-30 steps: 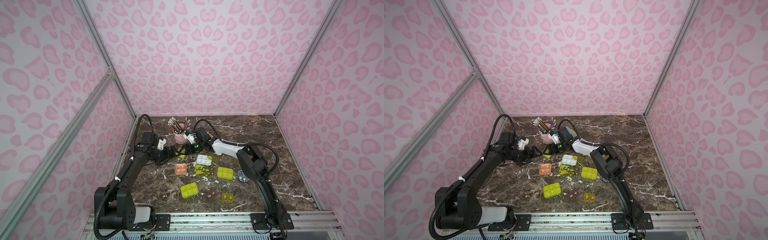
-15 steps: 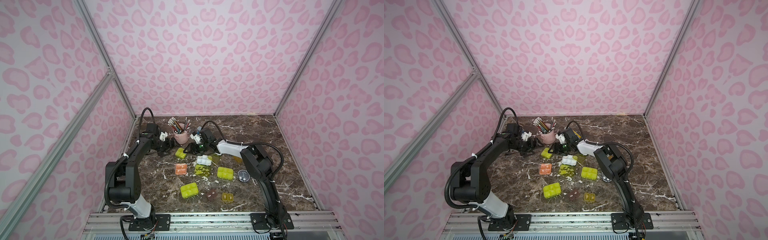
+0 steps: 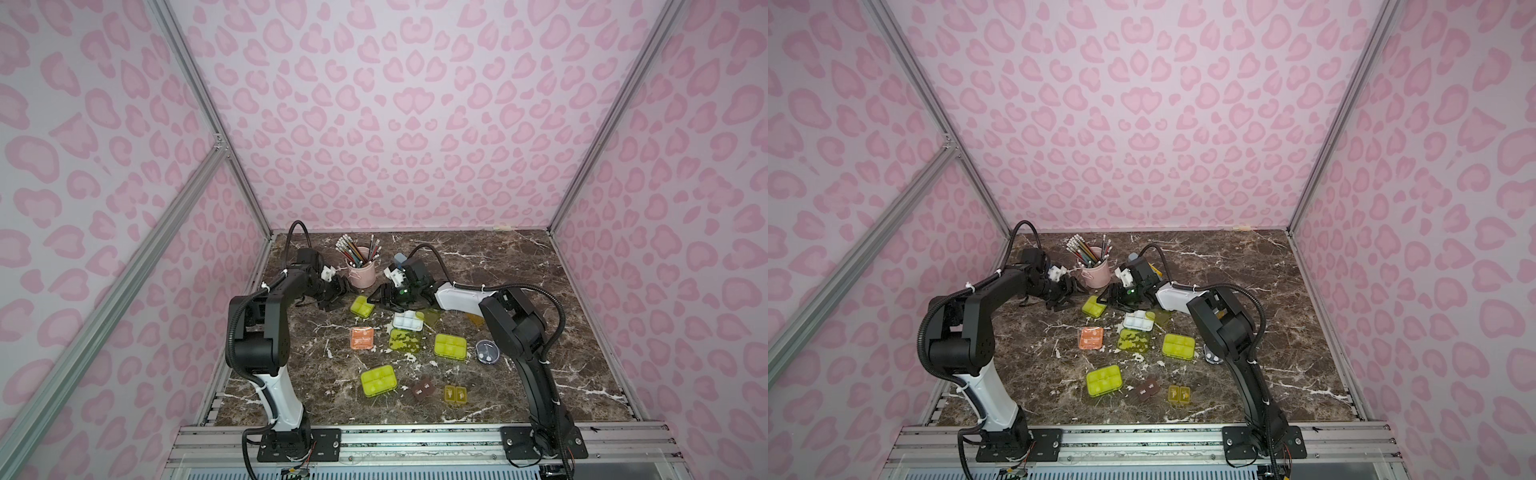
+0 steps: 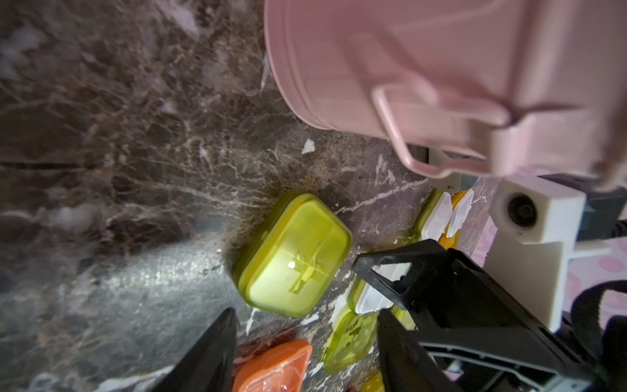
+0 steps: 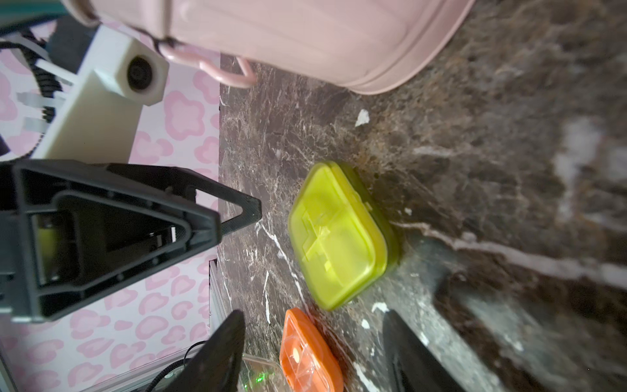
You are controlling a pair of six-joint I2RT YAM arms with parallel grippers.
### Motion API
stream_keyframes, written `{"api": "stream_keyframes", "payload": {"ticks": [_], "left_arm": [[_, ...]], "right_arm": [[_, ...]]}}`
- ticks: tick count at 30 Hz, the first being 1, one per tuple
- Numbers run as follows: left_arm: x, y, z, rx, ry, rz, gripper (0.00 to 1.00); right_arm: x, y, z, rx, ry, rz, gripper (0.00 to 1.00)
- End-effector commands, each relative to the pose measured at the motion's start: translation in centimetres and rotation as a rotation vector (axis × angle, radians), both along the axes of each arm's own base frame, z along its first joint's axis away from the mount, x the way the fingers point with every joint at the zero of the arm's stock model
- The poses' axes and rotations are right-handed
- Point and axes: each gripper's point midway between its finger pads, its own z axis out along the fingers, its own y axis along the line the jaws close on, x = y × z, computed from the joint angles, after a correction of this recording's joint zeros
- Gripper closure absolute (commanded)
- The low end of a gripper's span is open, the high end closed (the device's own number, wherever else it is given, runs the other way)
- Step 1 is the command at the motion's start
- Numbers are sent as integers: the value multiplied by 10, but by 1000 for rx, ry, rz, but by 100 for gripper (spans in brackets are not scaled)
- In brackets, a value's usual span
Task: Close pillboxes
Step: Close the lid on the pillbox.
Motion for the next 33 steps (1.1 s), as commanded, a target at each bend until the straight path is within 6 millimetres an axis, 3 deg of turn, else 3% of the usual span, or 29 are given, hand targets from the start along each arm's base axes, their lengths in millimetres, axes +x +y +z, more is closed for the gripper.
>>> {"api": "stream_keyframes", "payload": {"ticks": [1, 10, 14, 15, 16, 33], "left_arm": [[9, 2, -5, -5, -30, -11, 34], [19, 0, -27, -33, -10, -13, 36], [22, 0, -26, -33, -29, -23, 36], [22, 0, -26, -34, -30, -22, 36], [23, -1, -27, -41, -32, -24, 36], [22, -10, -36, -118, -3, -10, 41]], "right_arm": [[1, 2, -6, 3, 11, -11, 35], [-5, 6, -19, -41, 35, -6, 35], [-5, 8, -18, -52, 35, -9, 36], [-7, 7, -31, -70, 54, -10, 36], [-7, 8, -32, -71, 56, -12, 36], [-9, 14, -34, -18, 85, -30, 36]]}}
